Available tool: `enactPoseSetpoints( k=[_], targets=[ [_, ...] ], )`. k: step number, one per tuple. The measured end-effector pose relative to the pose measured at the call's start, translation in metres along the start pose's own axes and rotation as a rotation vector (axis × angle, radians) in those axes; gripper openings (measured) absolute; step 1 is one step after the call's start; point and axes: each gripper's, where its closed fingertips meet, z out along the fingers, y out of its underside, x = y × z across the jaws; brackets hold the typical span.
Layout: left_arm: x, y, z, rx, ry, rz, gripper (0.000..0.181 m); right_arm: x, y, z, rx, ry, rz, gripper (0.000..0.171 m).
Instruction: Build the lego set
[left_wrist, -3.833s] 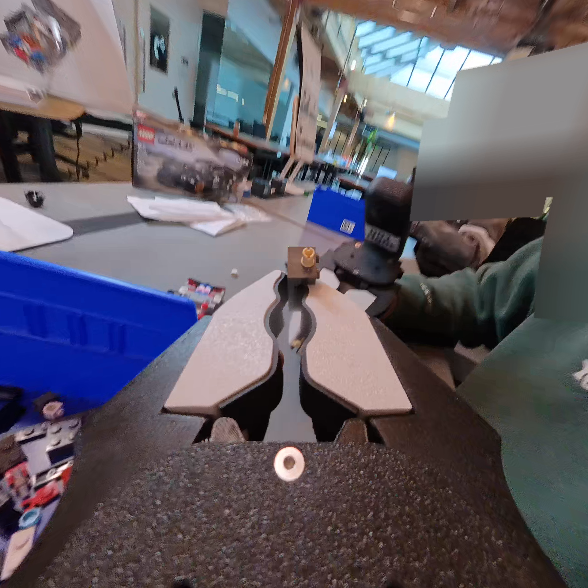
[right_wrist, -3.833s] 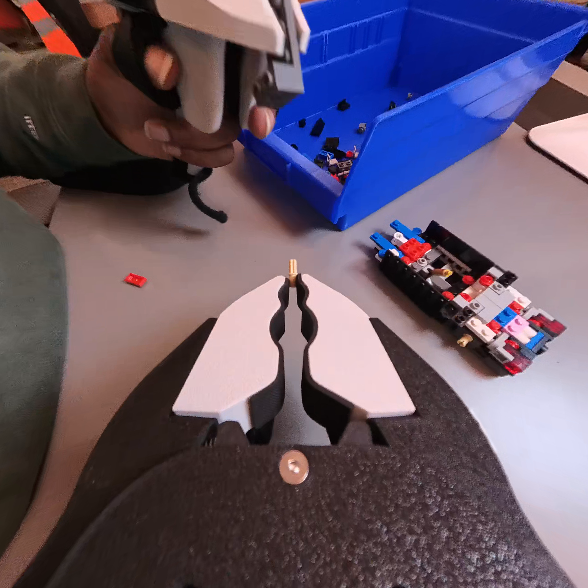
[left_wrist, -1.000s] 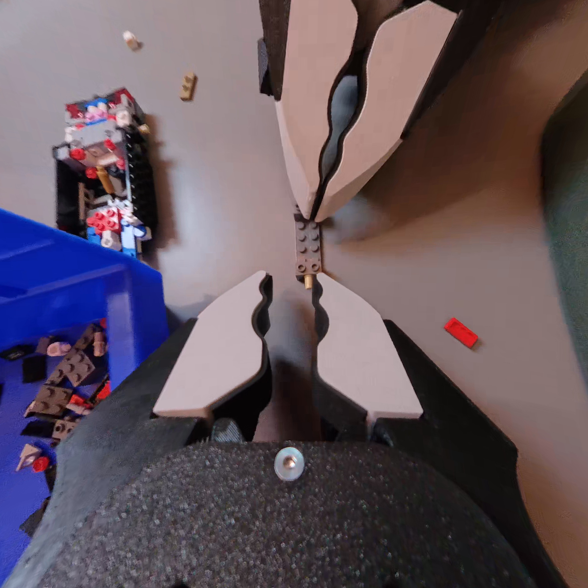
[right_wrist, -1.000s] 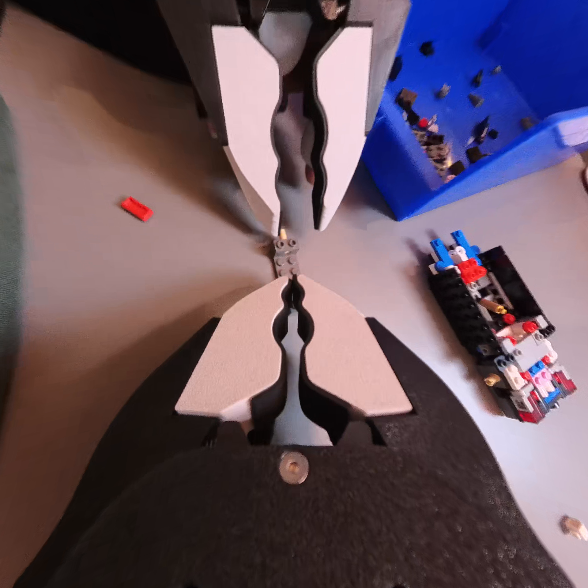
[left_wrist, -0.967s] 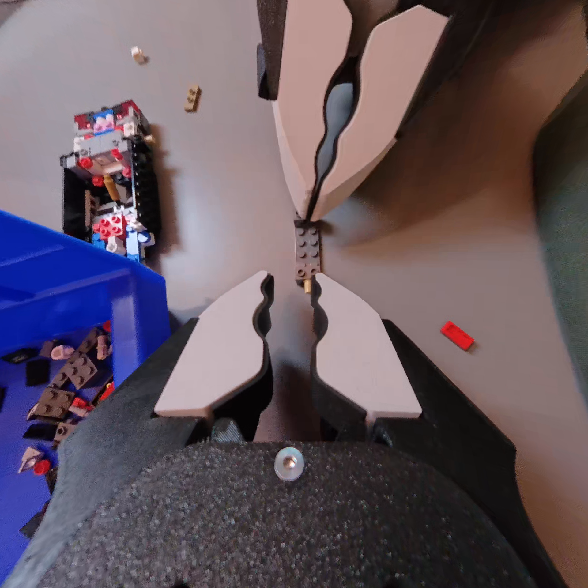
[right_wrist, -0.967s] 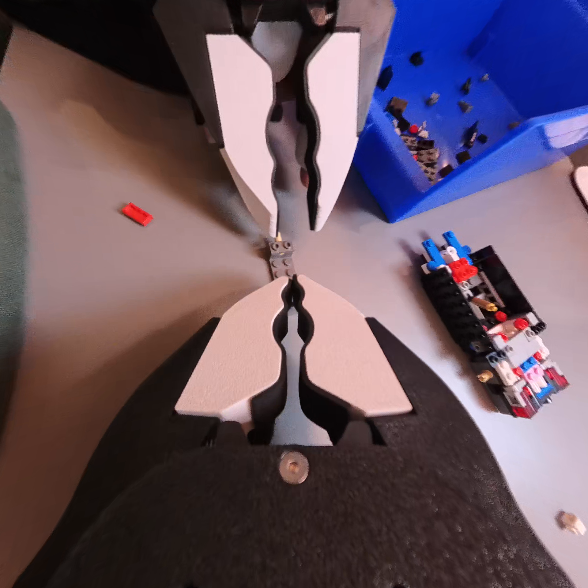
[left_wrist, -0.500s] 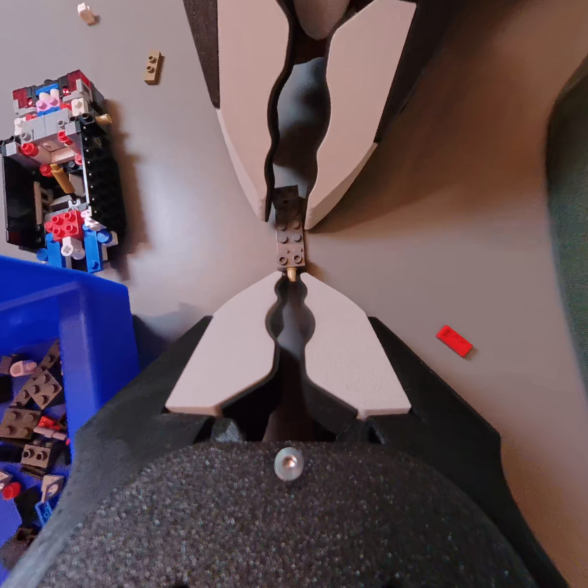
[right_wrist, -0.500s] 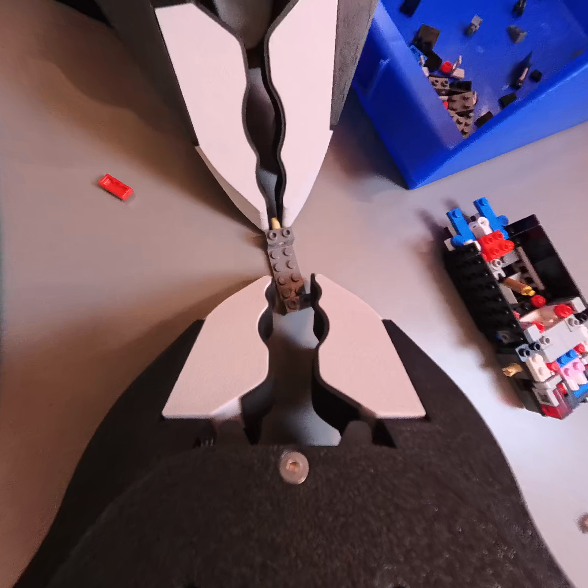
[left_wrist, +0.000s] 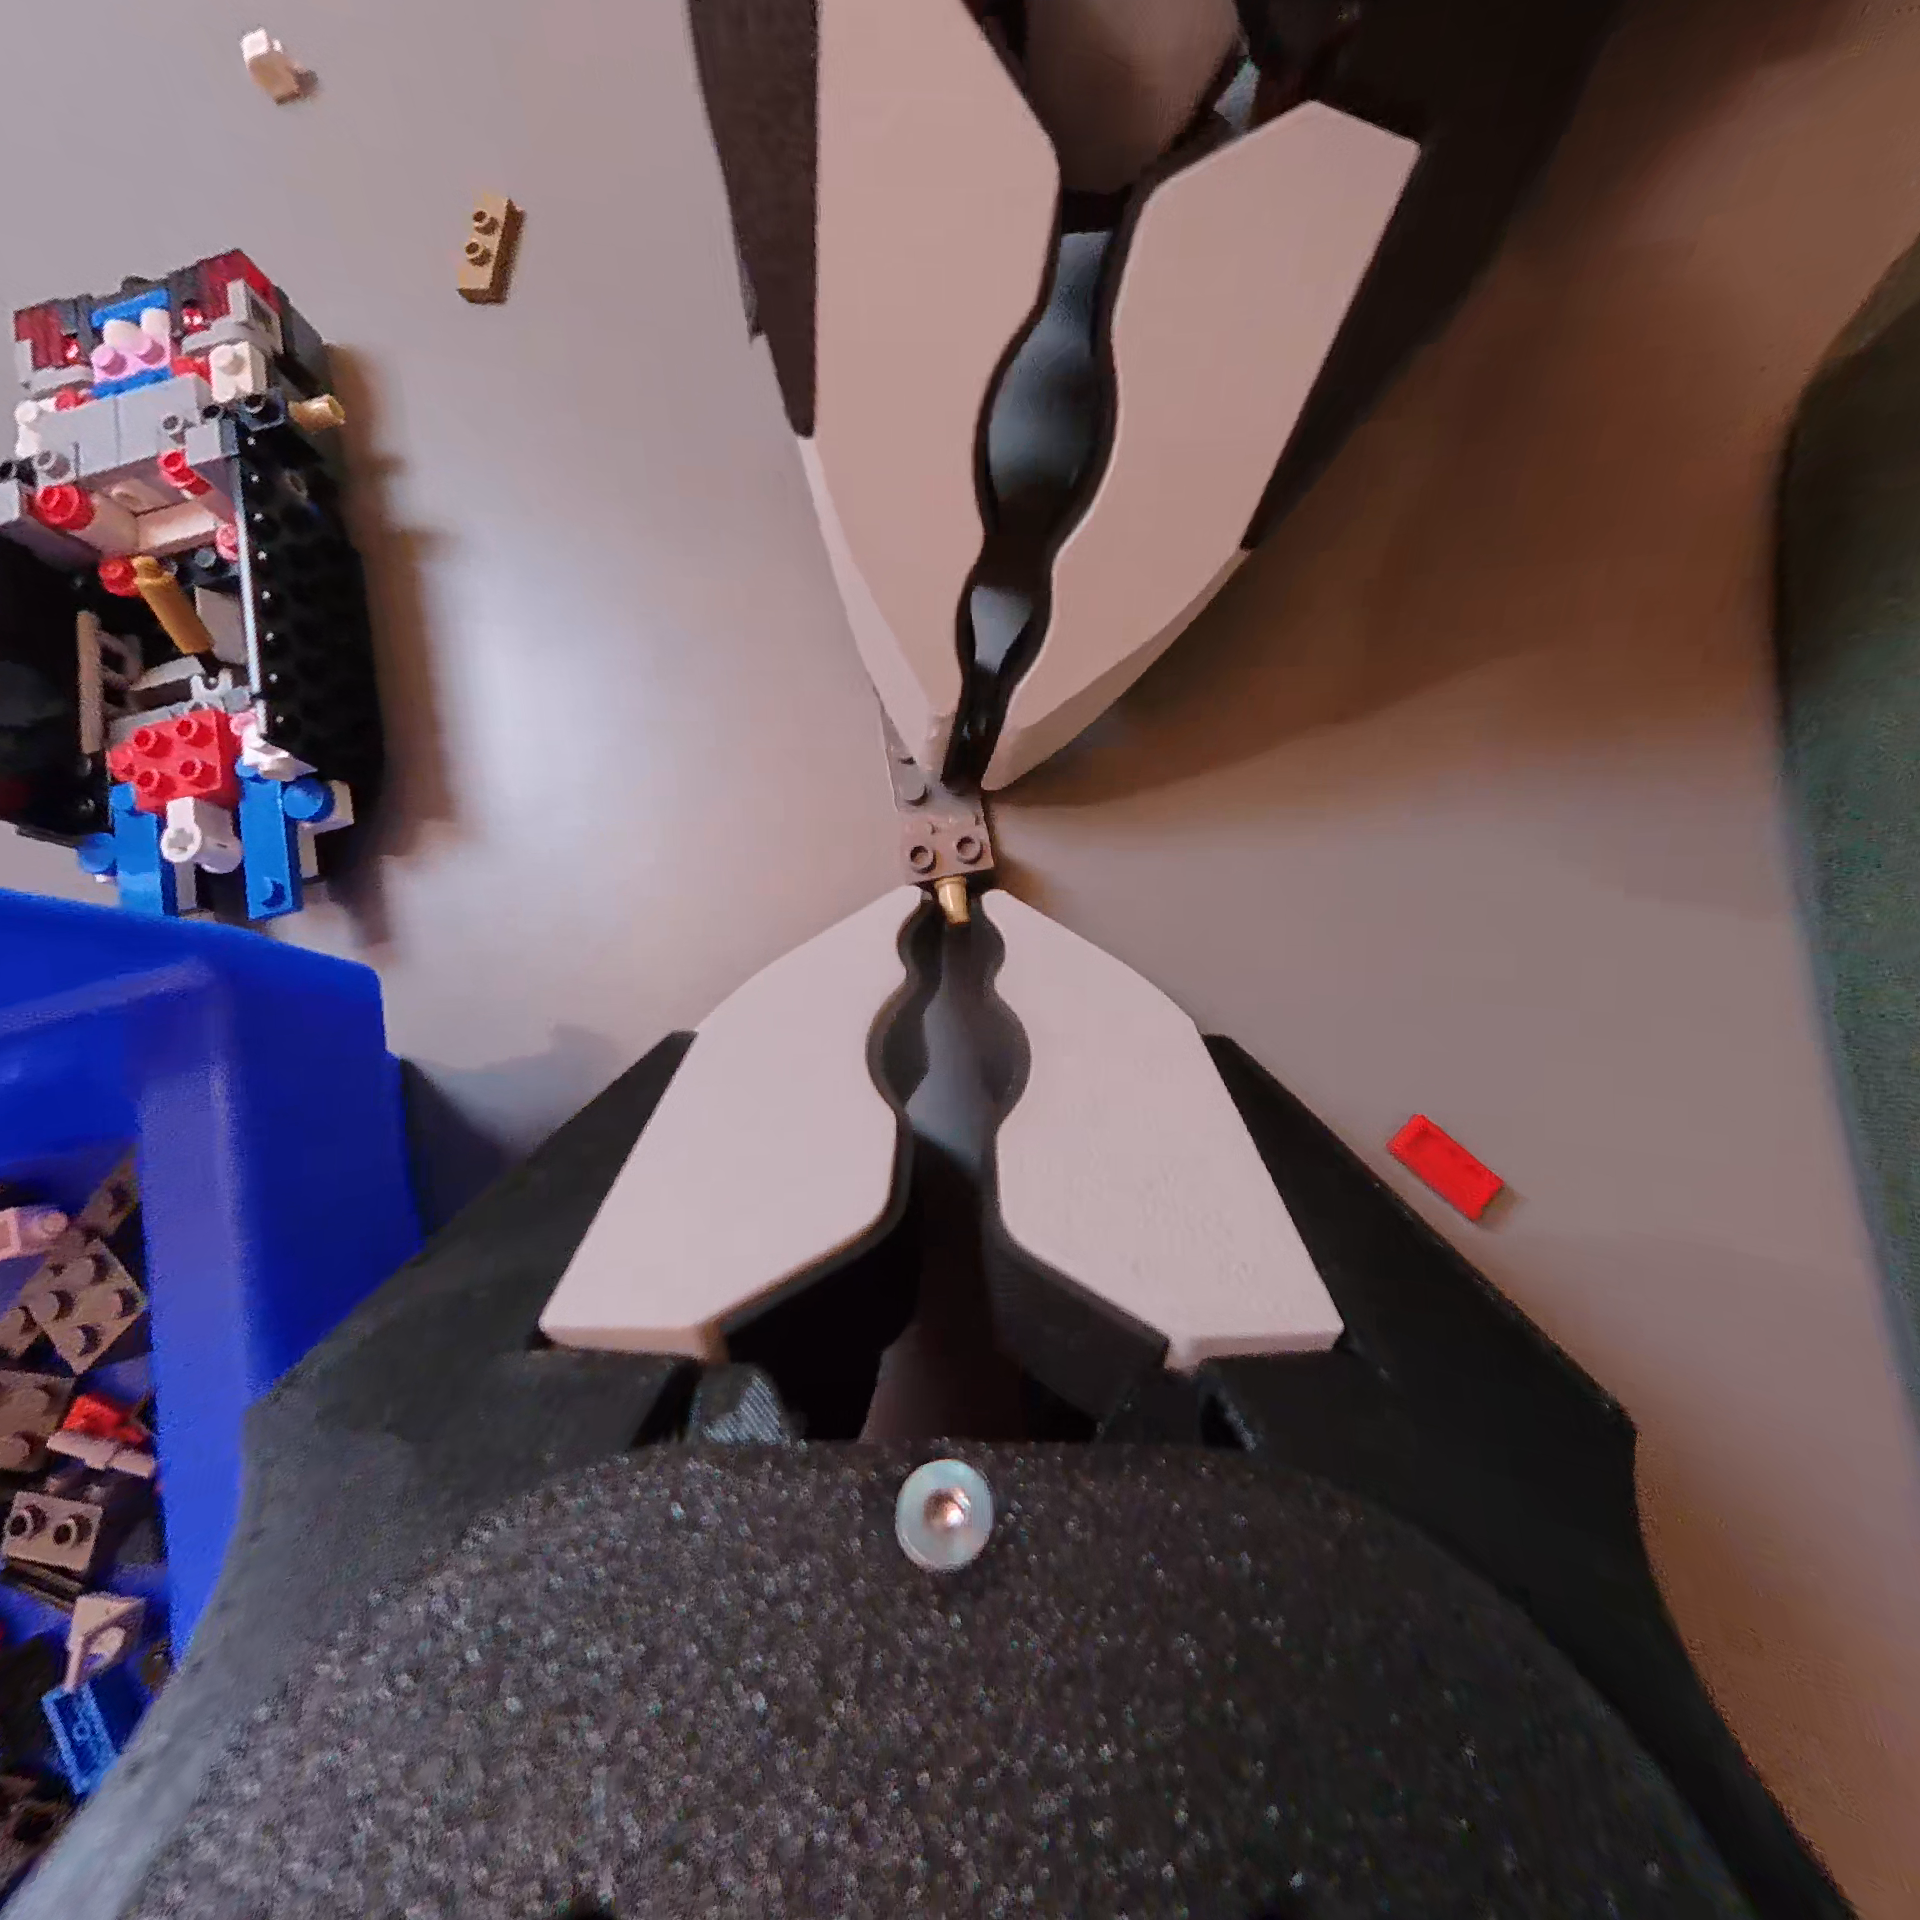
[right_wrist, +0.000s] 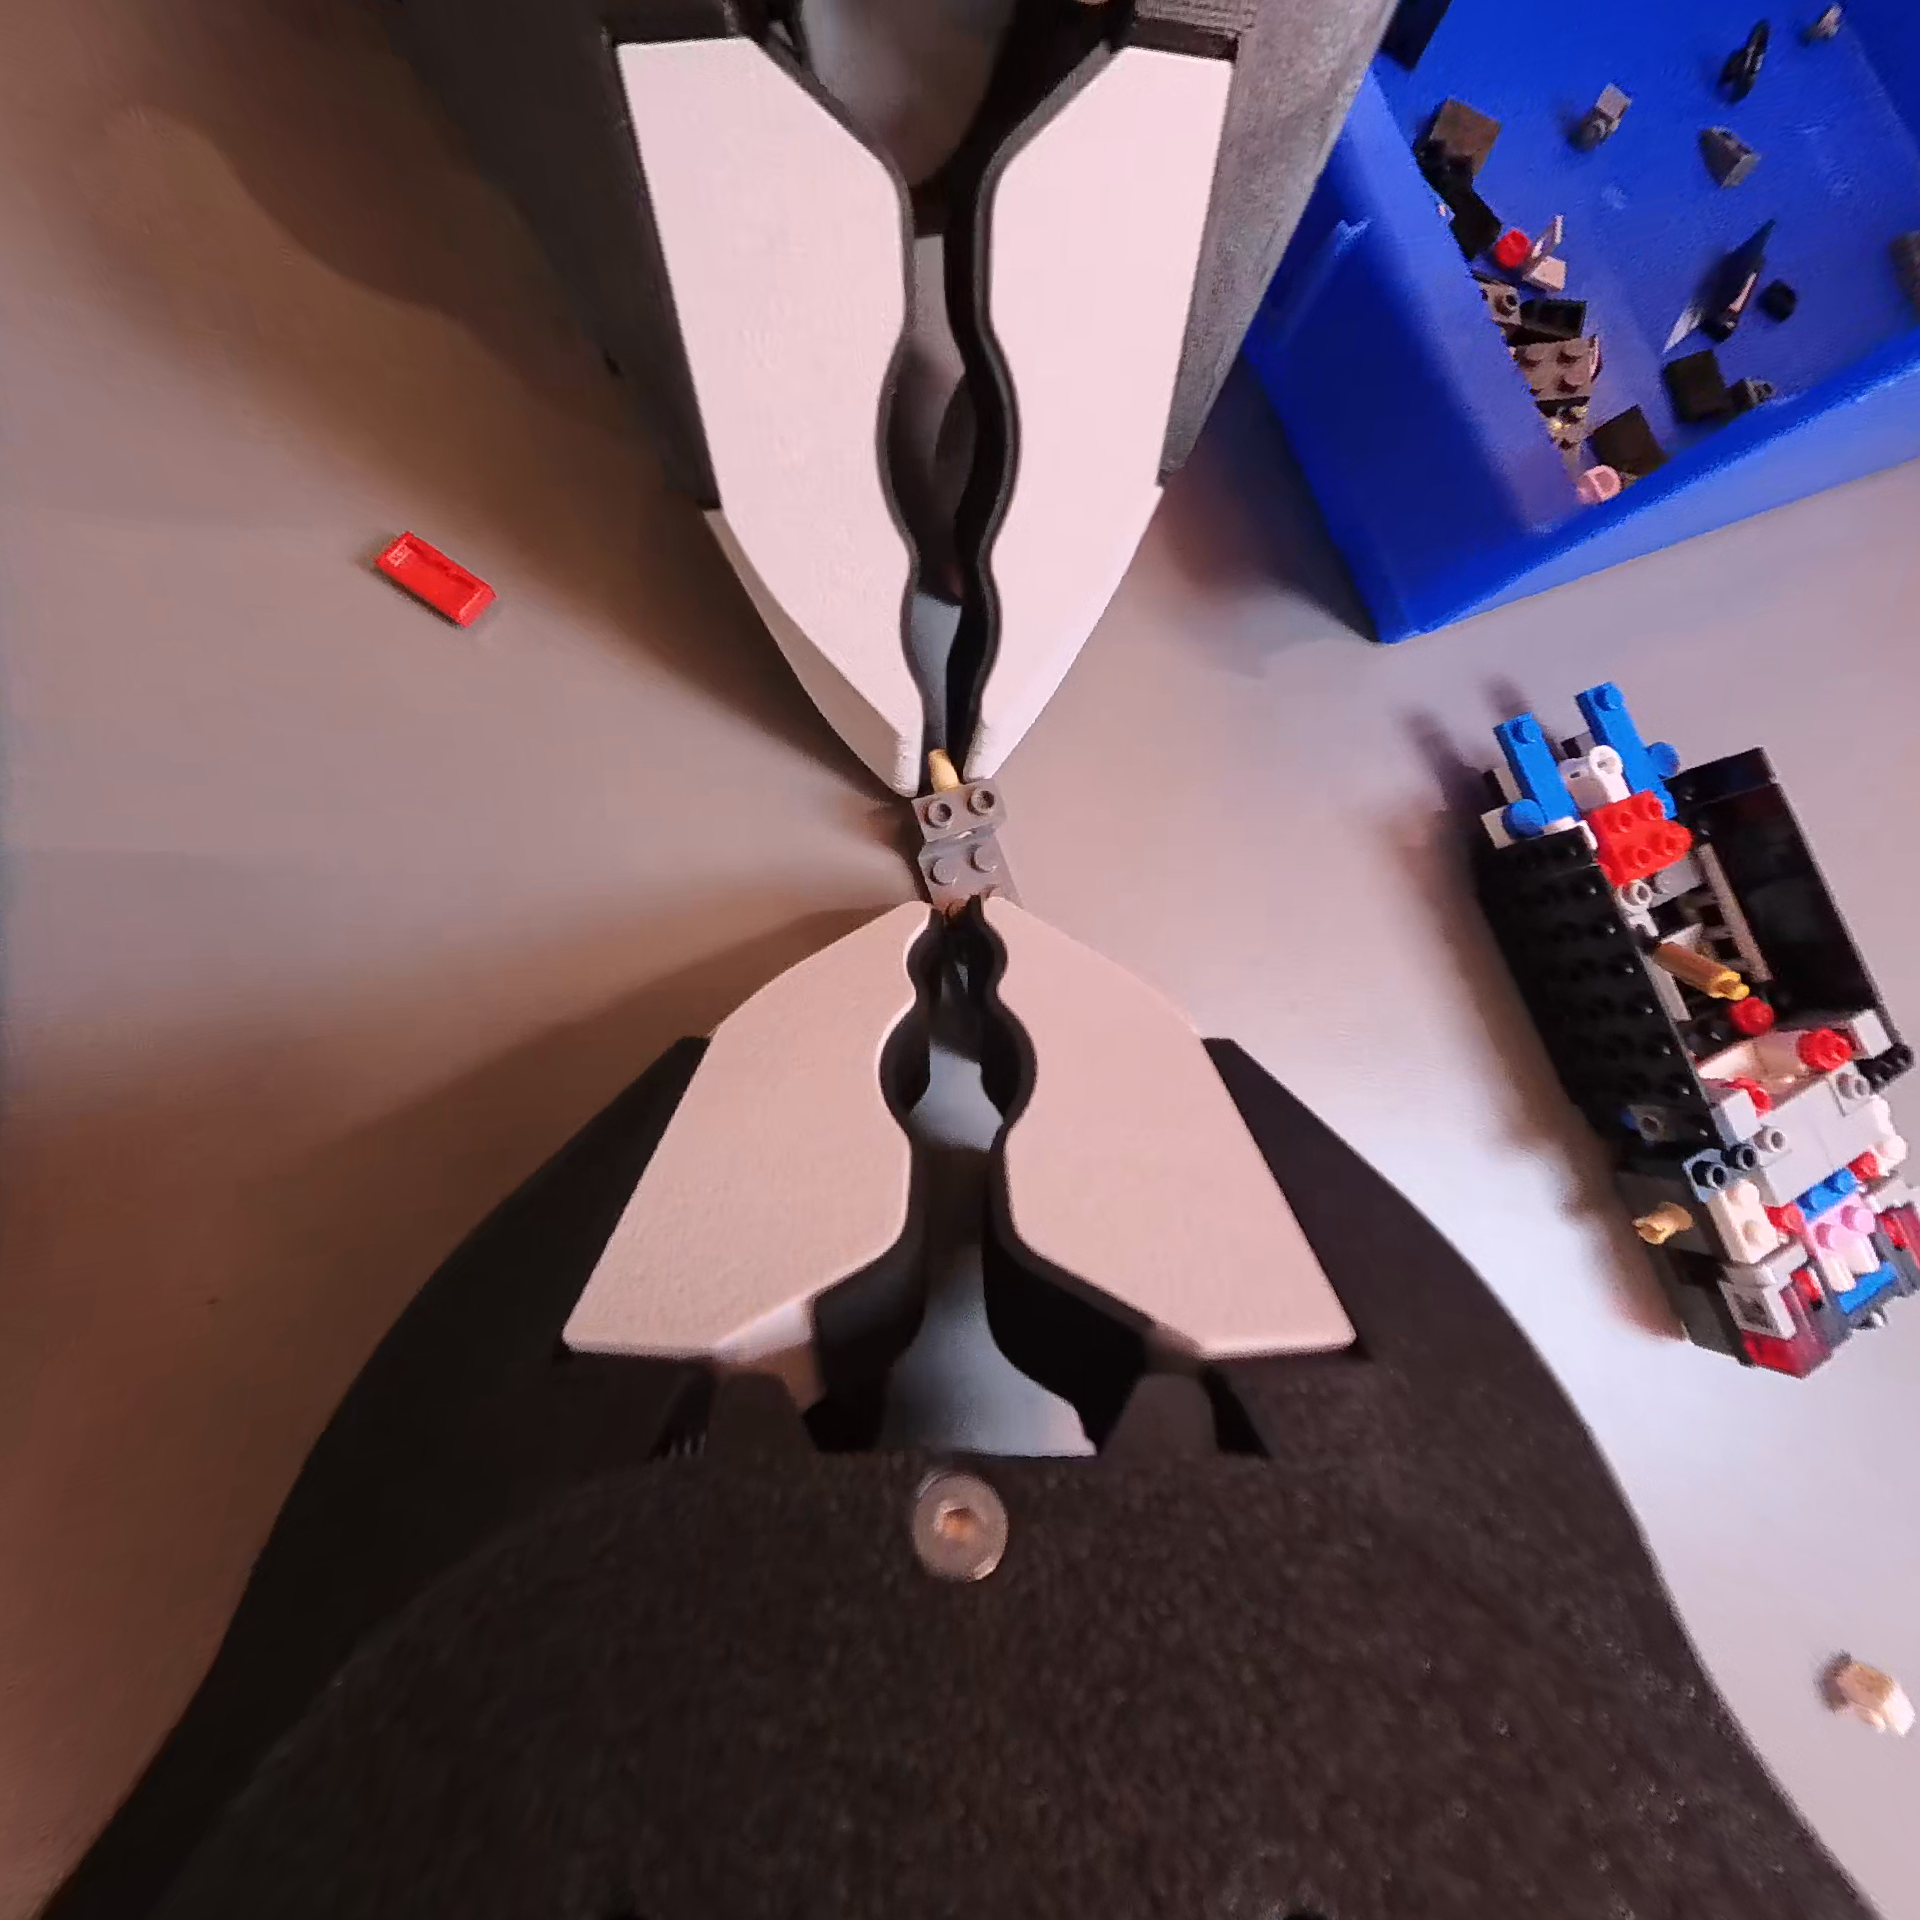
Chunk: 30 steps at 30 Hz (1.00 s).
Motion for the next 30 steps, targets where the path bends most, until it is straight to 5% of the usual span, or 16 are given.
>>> enactPoseSetpoints(
  k=[4,9,13,30],
  targets=[
    [-0.002,-0.005,-0.002,0.017,-0.029,0.034,0.005,0.002,-0.001,-0.005,0.035,-0.014,0.012,0.007],
    [0.000,-0.011,-0.009,0.056,-0.025,0.066,0.005,0.001,0.001,-0.008,0.058,-0.061,0.033,0.042],
    [0.006,-0.014,-0.007,0.064,-0.008,0.099,0.005,-0.005,-0.004,-0.004,0.070,-0.055,-0.036,0.017],
    [-0.001,-0.024,-0.013,0.129,-0.009,-0.019,0.005,0.007,-0.006,-0.010,-0.023,0.127,-0.163,0.017]
  ],
)
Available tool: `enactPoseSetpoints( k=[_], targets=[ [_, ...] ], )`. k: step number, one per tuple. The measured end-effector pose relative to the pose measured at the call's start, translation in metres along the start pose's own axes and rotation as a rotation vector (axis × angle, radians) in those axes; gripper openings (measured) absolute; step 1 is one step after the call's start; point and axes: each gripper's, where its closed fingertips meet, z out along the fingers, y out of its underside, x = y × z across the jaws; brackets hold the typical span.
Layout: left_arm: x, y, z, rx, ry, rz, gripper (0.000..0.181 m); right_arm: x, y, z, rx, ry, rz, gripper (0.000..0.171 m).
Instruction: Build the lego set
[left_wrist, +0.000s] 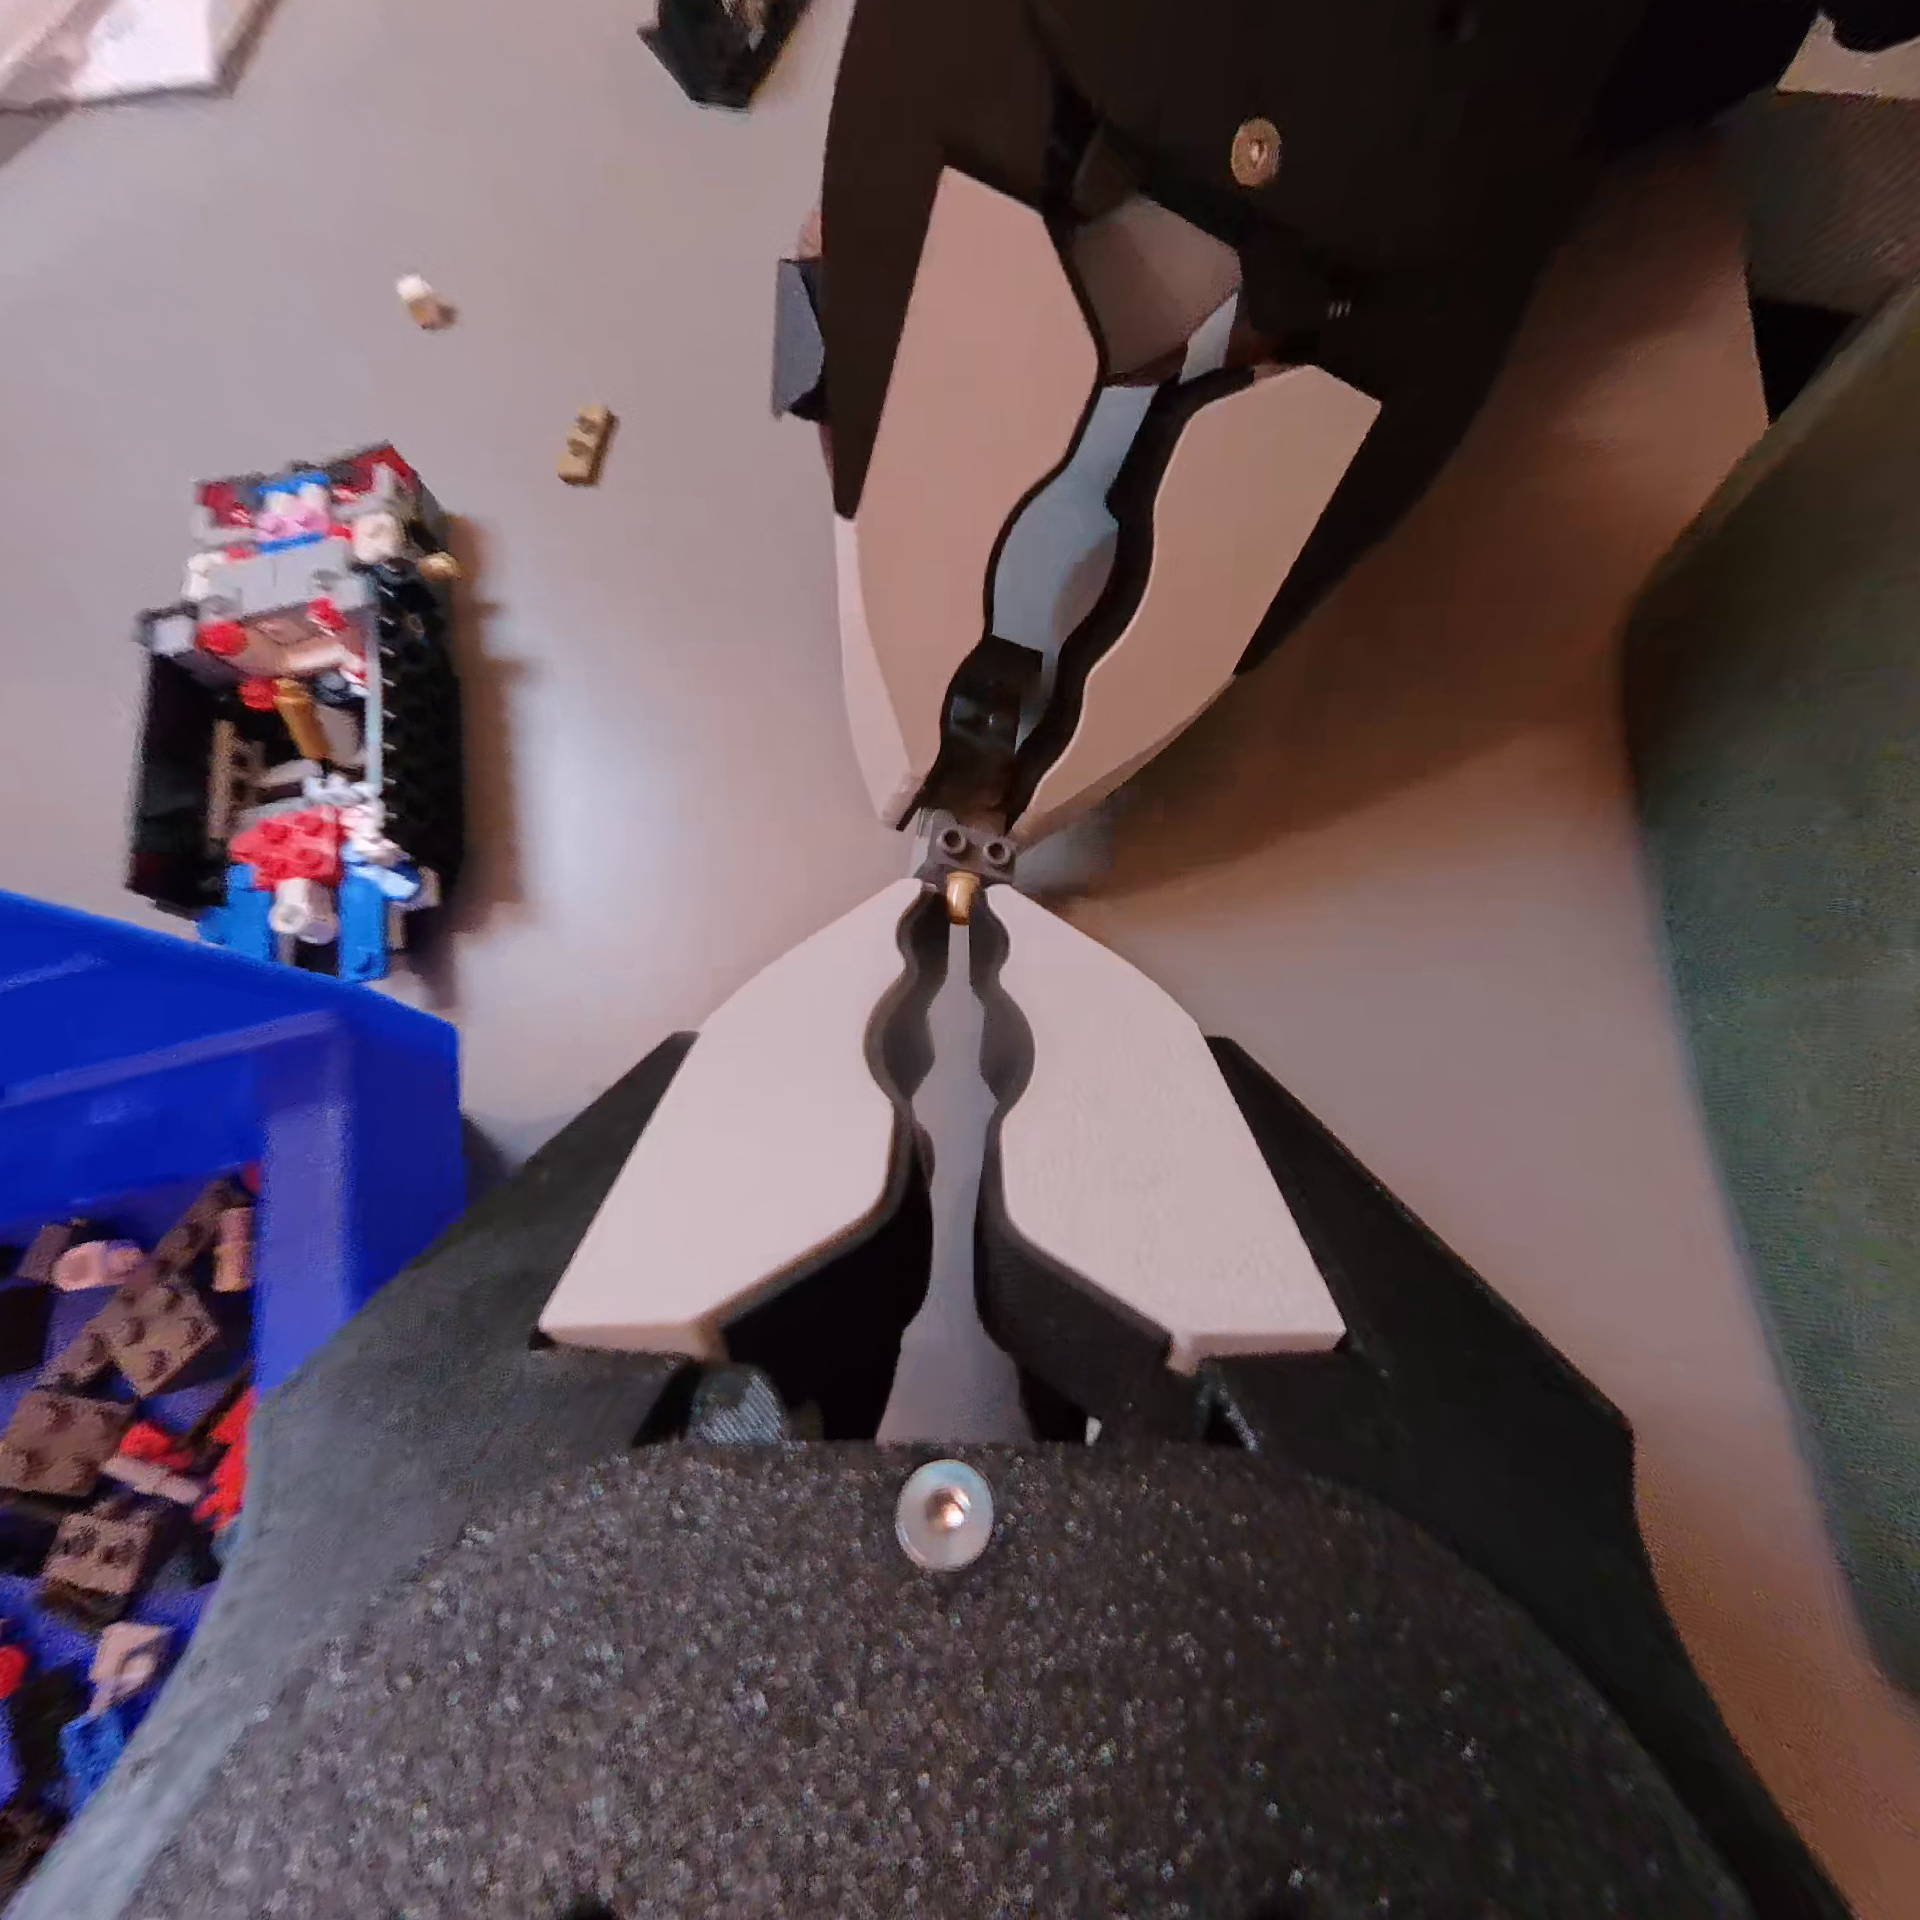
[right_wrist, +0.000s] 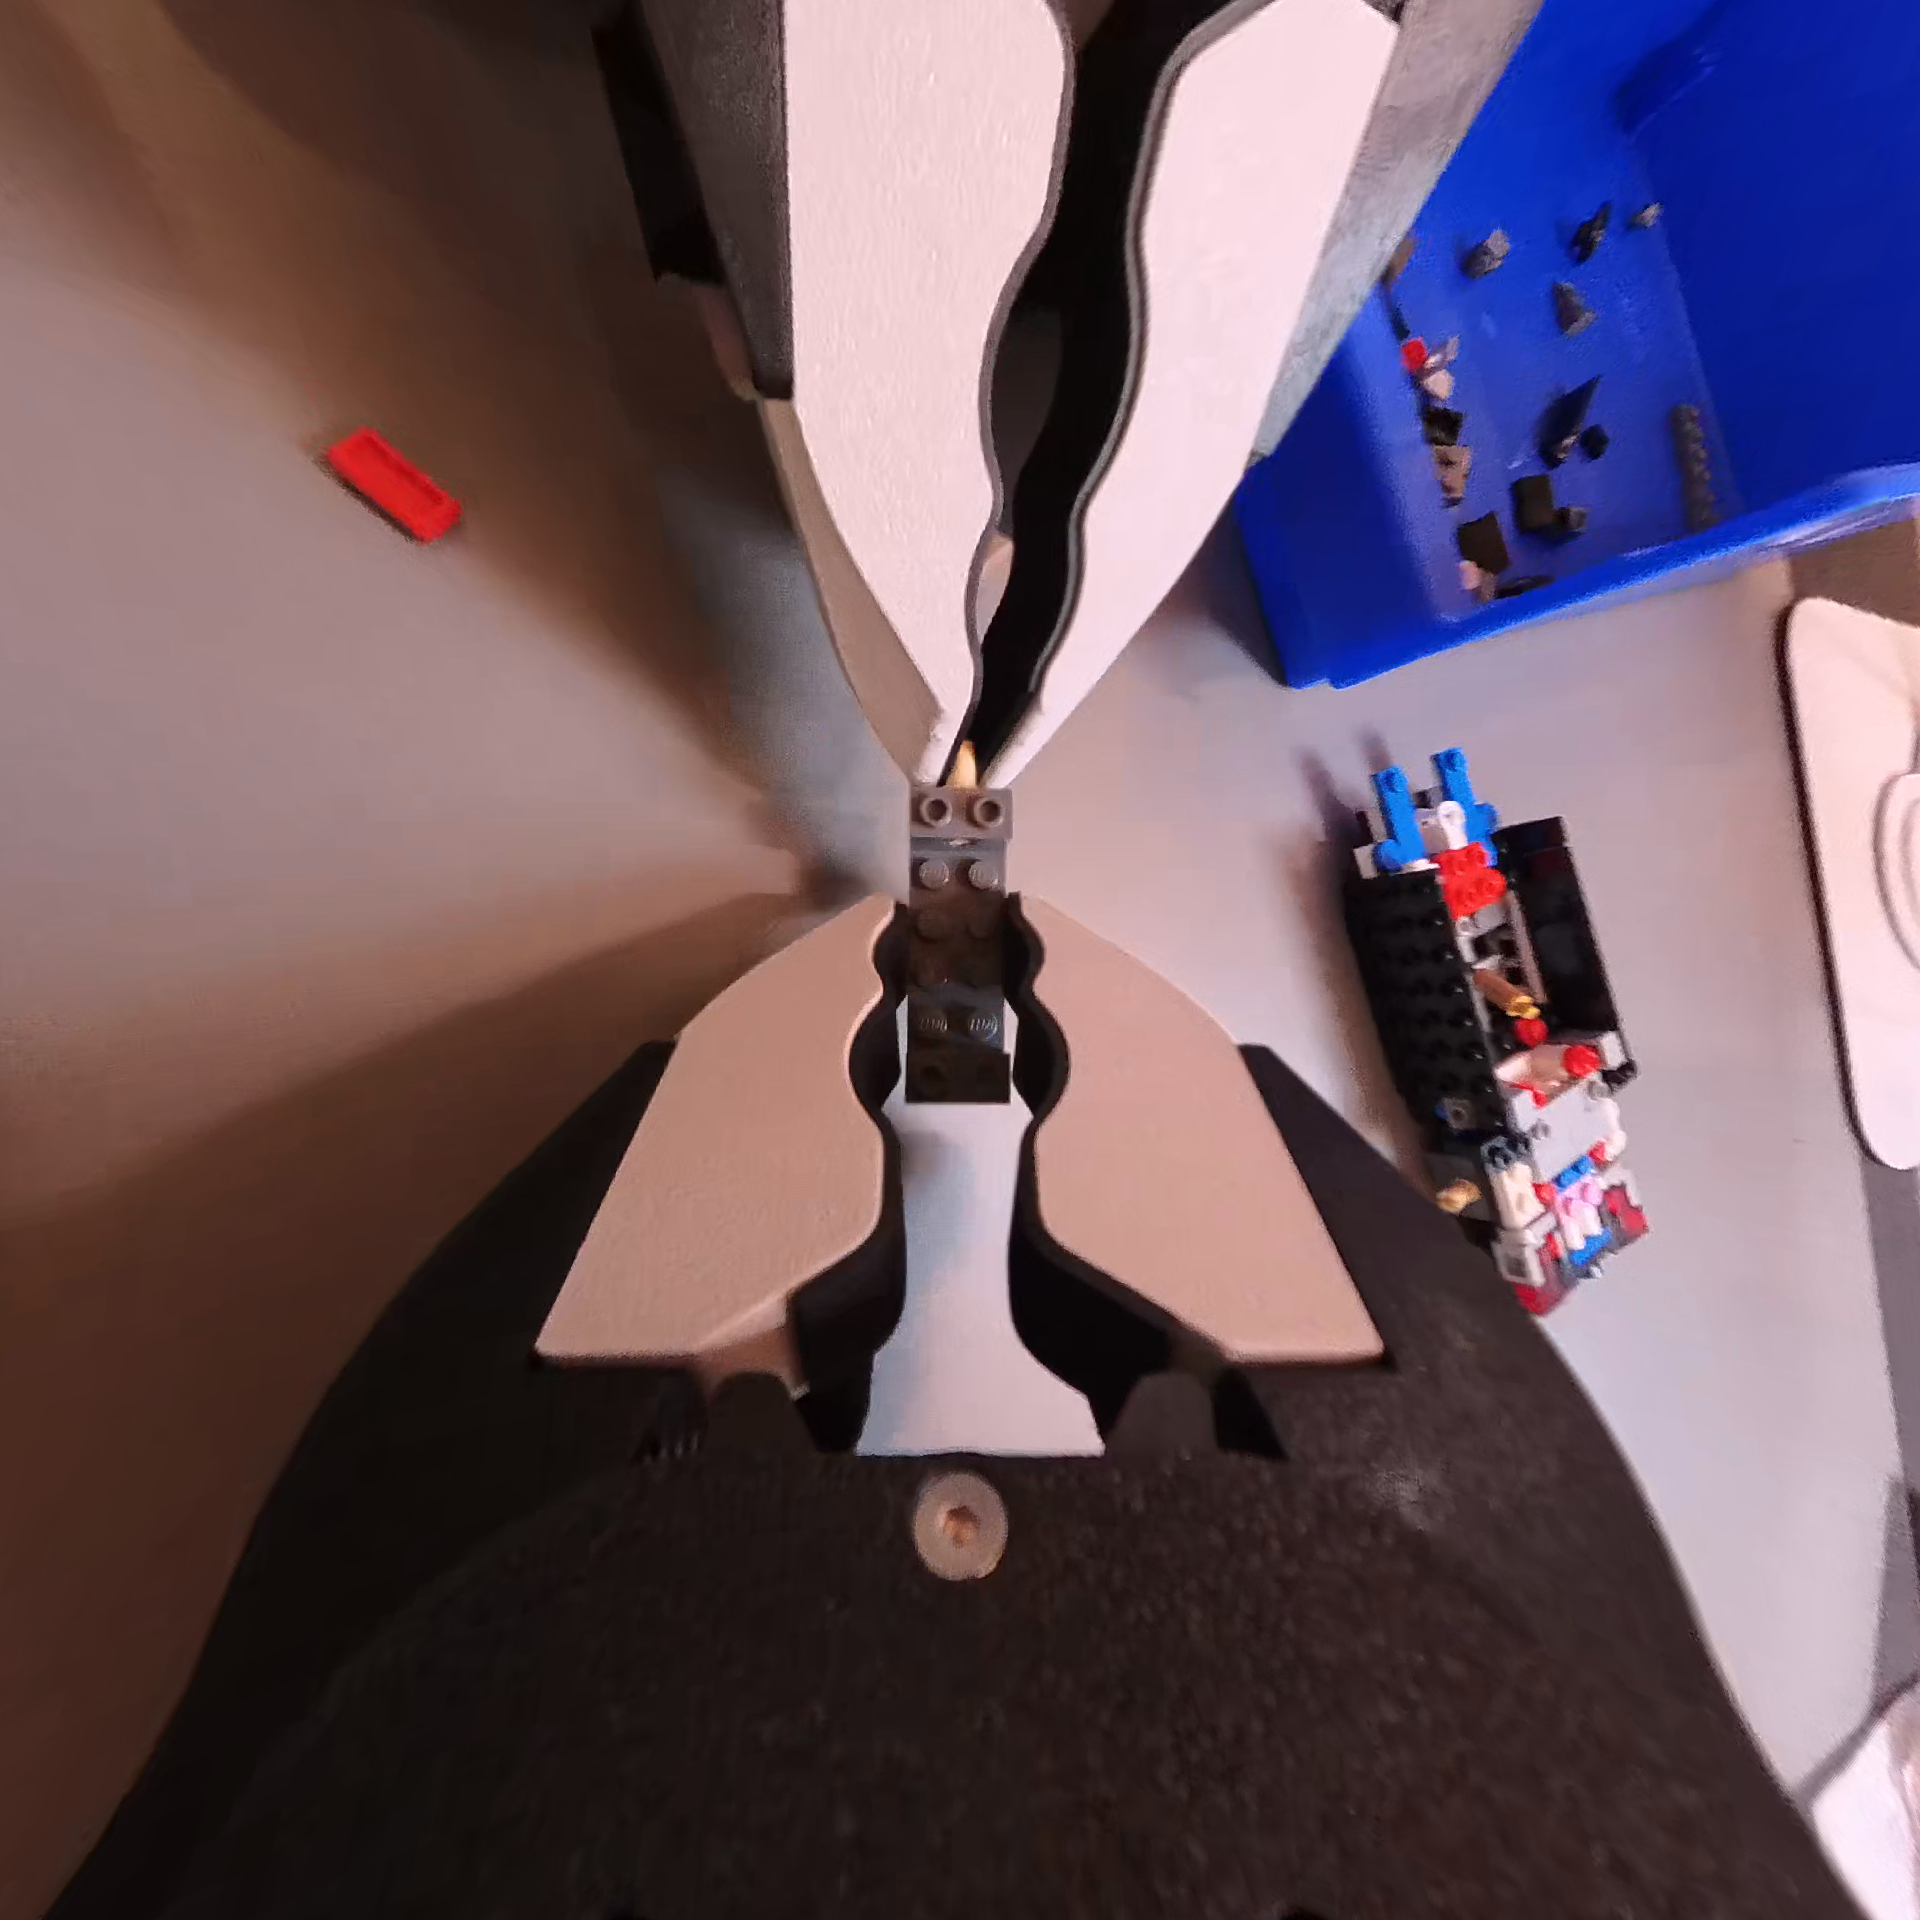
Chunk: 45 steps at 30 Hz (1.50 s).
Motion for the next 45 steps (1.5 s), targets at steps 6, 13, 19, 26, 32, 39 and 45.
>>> enactPoseSetpoints(
  k=[6,13,19,26,32,39,45],
  targets=[
    [-0.009,-0.030,-0.027,0.145,-0.031,-0.007,0.005,0.020,-0.026,-0.024,0.145,0.038,0.088,0.017],
    [-0.061,-0.032,-0.096,0.311,-0.175,-0.190,0.005,0.058,0.010,-0.050,0.174,0.058,0.309,0.017],
    [-0.115,0.024,-0.085,0.051,-0.526,-0.334,0.005,0.055,-0.003,-0.042,0.194,0.058,0.262,0.017],
    [-0.125,0.038,-0.082,0.012,-0.572,-0.421,0.058,0.045,0.007,-0.026,0.189,0.012,0.282,0.017],
    [-0.073,-0.010,-0.056,0.235,-0.215,-0.401,0.037,0.044,-0.007,-0.028,0.278,0.036,0.276,0.017],
    [-0.026,-0.041,-0.013,0.378,0.247,-0.770,0.032,0.028,-0.019,-0.019,0.263,0.037,0.197,0.017],
    [-0.020,-0.049,-0.025,0.368,0.217,-0.570,0.017,0.036,-0.028,-0.026,0.300,0.157,0.125,0.018]
  ],
)
